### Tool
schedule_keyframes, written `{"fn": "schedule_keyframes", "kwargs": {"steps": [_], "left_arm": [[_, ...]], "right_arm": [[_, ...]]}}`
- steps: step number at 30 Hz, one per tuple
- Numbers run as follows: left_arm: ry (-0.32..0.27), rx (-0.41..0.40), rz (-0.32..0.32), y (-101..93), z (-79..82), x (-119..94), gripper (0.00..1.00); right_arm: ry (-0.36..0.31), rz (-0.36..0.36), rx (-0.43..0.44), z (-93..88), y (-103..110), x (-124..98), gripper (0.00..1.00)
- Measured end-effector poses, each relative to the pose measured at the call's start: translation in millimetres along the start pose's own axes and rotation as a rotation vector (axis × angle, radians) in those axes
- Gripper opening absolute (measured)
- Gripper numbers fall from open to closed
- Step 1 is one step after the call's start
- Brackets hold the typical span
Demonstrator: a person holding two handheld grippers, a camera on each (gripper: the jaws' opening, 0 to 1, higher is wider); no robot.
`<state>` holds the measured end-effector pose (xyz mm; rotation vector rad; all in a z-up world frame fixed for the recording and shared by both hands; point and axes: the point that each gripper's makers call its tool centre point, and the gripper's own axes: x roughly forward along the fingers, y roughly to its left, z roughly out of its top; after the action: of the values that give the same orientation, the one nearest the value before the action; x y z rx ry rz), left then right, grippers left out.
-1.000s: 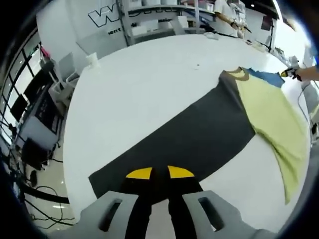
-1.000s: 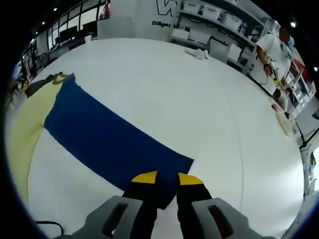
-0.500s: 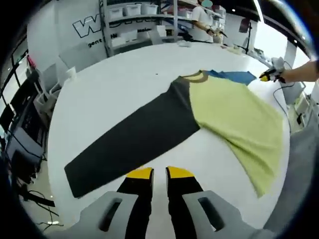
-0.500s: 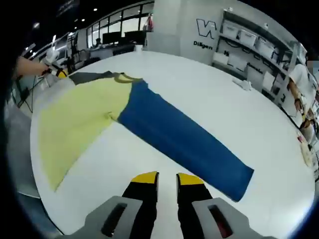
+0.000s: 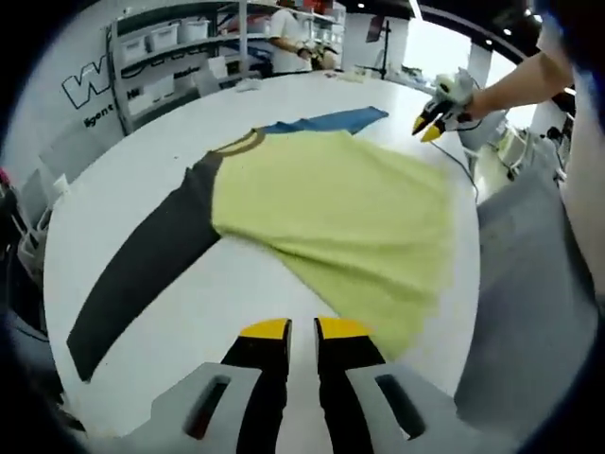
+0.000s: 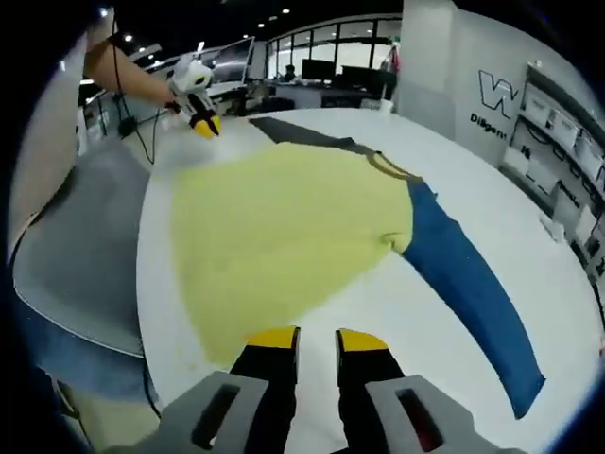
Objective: Fold the garment on the visible template until the final outline fits inside the template.
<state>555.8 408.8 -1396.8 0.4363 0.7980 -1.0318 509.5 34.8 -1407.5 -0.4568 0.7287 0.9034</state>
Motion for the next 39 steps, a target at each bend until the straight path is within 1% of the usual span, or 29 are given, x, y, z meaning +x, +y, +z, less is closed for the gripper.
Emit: {"fn": "schedule_keyframes", "kwargs": {"steps": [1, 2, 3, 4, 6, 8, 10, 12, 15, 18, 21, 26, 31, 34, 39], "left_arm": [[0.005, 0.017, -0.023, -9.3, -2.2, 1, 0.1], [0.009, 0.033, -0.035, -15.3, -4.0, 2, 0.1], [0.028, 0.06, -0.056, -23.5, -8.7, 3, 0.1], [0.033, 0.074, -0.068, -28.7, -11.0, 4, 0.11], [0.045, 0.097, -0.084, -38.7, -15.6, 6, 0.11], [0.062, 0.126, -0.097, -47.4, -20.7, 8, 0.11], [0.074, 0.142, -0.107, -54.4, -24.6, 9, 0.12], [0.087, 0.165, -0.113, -59.1, -28.2, 10, 0.14], [0.109, 0.207, -0.121, -67.5, -35.0, 12, 0.15], [0.121, 0.229, -0.119, -71.2, -38.3, 13, 0.17], [0.137, 0.28, -0.108, -72.3, -40.2, 15, 0.2], [0.16, 0.364, -0.092, -75.8, -41.4, 19, 0.21], [0.161, 0.362, -0.076, -73.9, -42.8, 22, 0.18], [0.17, 0.376, -0.064, -72.4, -44.8, 24, 0.15], [0.166, 0.363, -0.042, -67.2, -43.5, 25, 0.08]], "right_arm": [[-0.006, 0.015, -0.004, 1.5, 7, 1, 0.1], [-0.007, 0.036, -0.027, 2.8, 15, 2, 0.1], [0.003, 0.051, -0.053, 2.4, 23, 3, 0.11], [0.0, 0.061, -0.054, 3.6, 29, 4, 0.12], [0.018, 0.083, -0.099, 1.1, 41, 5, 0.12], [0.035, 0.106, -0.136, -3.0, 53, 7, 0.14], [0.045, 0.119, -0.155, -5.7, 62, 8, 0.15], [0.059, 0.127, -0.179, -9.7, 69, 9, 0.15], [0.069, 0.133, -0.192, -13.2, 75, 9, 0.17], [0.078, 0.129, -0.202, -16.5, 78, 10, 0.18], [0.103, 0.121, -0.236, -21.7, 79, 12, 0.17], [0.109, 0.116, -0.247, -23.1, 81, 14, 0.16], [0.123, 0.112, -0.274, -24.9, 85, 17, 0.14], [0.131, 0.104, -0.282, -27.1, 84, 19, 0.14], [0.146, 0.096, -0.298, -29.3, 82, 20, 0.12]]}}
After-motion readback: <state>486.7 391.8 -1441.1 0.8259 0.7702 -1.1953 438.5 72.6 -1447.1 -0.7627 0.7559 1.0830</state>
